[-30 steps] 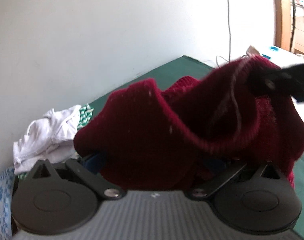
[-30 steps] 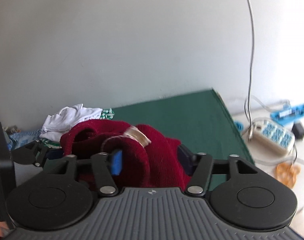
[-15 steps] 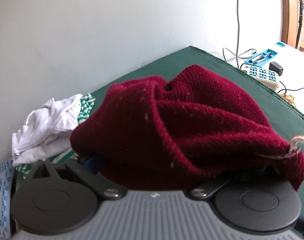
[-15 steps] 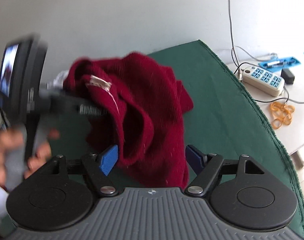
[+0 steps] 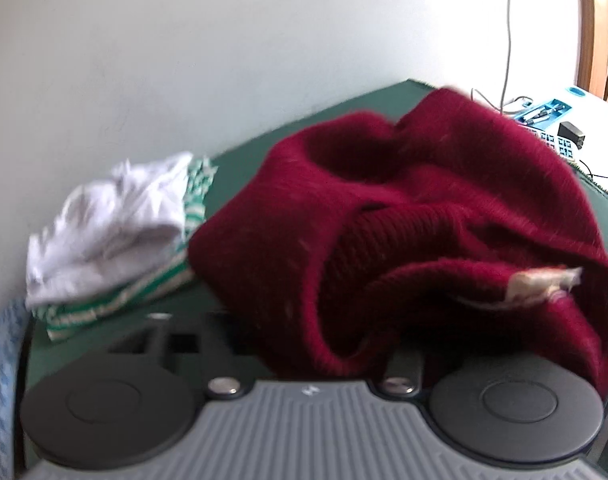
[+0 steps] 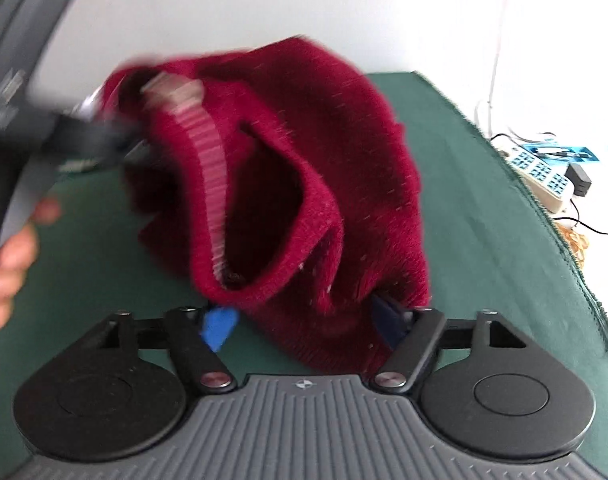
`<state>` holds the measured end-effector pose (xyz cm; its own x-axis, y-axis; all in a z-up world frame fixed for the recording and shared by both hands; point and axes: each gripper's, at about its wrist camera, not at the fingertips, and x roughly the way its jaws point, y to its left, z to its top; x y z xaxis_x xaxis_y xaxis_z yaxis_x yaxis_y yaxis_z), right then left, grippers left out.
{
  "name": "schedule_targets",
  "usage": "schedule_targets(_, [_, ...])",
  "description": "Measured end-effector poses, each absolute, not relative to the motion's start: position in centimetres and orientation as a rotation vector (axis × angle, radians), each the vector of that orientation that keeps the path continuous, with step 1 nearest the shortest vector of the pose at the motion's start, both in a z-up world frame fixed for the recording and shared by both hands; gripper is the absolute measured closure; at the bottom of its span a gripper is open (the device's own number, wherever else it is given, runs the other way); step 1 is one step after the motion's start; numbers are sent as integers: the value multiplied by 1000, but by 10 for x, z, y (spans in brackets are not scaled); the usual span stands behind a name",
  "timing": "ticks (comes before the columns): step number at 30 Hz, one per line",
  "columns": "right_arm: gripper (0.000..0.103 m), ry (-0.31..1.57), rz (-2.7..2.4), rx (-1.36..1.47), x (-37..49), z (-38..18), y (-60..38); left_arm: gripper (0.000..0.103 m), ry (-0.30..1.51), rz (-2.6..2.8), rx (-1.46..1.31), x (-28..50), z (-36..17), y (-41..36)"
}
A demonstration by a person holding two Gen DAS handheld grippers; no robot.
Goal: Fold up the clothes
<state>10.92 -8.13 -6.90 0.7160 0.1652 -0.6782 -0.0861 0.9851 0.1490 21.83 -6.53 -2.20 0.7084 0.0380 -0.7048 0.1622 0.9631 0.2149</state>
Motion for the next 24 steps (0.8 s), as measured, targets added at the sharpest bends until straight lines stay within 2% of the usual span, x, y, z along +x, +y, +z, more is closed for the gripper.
schedule_targets(1, [82,750,113,126,113,-69,-92,71,781,-74,252,215,-22,-60])
schedule_targets(4, [85,696,60,219,118,-62,-131,73,774,-85,195,206,-20,-42])
schedule_targets(10, [88,424,2,296,113,-2,-205,73,721,-131,157,184,-13,-34])
schedule_targets(11, [89,384,3,306,112,9,-213,77,706,-128,172,182,-9,-37])
schedule_targets(13, [103,300,-4,321,107,31,-225,80,667,-99,203,182,1,-43])
schedule_targets(16, [102,172,7,318,108,64,-242,80,625,-87,193,186,21,-41])
schedule_targets(17, [101,165,1,297,113,71,-246,80,619,-85,186,187,26,-39])
schedule_targets(18, [89,170,-9,279,118,76,-248,80,616,-84,183,188,28,-38])
schedule_targets(19, [65,212,-12,278,121,75,-249,80,615,-82,183,188,31,-38])
schedule_targets(21, [34,335,49,326,122,64,-254,80,625,-76,196,188,28,-38])
schedule_targets(24, [29,477,137,290,114,23,-256,80,644,-66,207,190,23,-40])
